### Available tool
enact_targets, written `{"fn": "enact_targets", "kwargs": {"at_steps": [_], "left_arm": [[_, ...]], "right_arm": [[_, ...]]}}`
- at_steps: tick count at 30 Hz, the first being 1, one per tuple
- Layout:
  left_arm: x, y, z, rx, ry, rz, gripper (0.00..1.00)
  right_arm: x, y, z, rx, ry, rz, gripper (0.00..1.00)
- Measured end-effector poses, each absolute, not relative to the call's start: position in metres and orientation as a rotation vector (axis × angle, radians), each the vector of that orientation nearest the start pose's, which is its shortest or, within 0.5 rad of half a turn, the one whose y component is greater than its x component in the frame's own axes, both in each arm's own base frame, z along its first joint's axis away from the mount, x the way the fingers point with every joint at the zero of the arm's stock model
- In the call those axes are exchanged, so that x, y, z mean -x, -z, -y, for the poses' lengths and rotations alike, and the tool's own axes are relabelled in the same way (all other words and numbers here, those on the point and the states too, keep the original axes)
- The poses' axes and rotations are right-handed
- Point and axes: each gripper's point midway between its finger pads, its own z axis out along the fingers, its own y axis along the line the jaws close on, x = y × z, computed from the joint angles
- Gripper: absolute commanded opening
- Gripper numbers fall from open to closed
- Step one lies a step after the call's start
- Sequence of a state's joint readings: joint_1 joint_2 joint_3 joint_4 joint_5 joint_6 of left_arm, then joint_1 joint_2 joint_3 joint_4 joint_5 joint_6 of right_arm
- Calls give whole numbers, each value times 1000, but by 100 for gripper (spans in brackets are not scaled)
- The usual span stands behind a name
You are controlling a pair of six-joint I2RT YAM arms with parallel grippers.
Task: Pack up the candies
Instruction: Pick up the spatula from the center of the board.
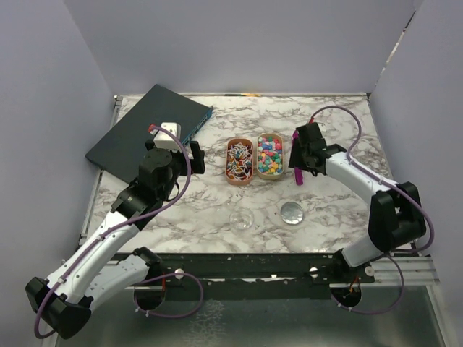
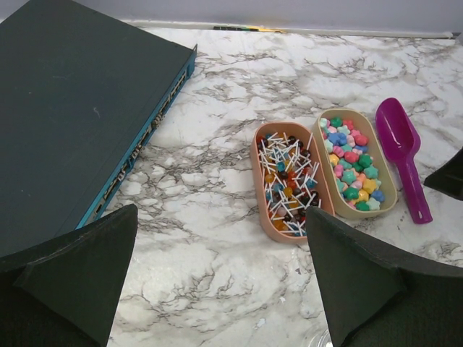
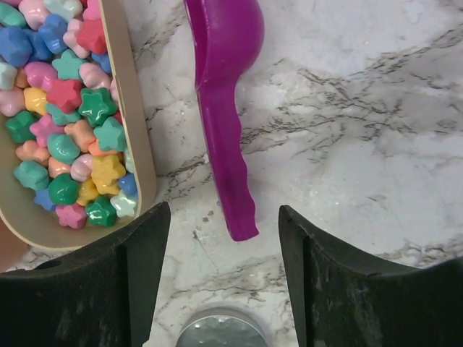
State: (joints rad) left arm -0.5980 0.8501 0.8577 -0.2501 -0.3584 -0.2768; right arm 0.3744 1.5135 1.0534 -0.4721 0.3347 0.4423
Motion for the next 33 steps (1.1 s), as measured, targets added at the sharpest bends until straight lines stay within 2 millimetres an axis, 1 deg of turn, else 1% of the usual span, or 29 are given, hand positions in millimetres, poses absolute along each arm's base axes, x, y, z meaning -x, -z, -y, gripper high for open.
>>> {"fn": "enact_targets", "kwargs": {"at_steps": [4,7,14,19,22,25,28,31,33], "left_arm": [[-290,-277,136,-35,299,-1807,99],[-290,-277,136,-35,299,-1807,99],[-290,-277,136,-36,301,-1807,99],[-290,-276,136,-36,301,-1808,99],[-290,-276,136,-37,301,-1809,99],[-290,-276,136,-37,301,-1809,99],[-290,-276,136,-37,301,-1809,99],[-290,-276,136,-37,301,-1809,99],[-290,-276,136,-38,301,-1809,99]], "right_arm": [[-364,-78,-102,-231,-2,-2478,66],[-367,-65,-102,-250,-29,-2506,66],[-374,-48,-97,-290,-66,-2535,62],[-373,-31,-96,-295,-54,-2574,55],[-373,-26,-96,-295,-49,-2586,48],[-372,-23,-96,-294,-46,-2591,40],[-373,-23,-96,-295,-46,-2590,29],[-374,-23,-96,-295,-46,-2587,15],[-374,-23,-96,-298,-46,-2586,9]]}}
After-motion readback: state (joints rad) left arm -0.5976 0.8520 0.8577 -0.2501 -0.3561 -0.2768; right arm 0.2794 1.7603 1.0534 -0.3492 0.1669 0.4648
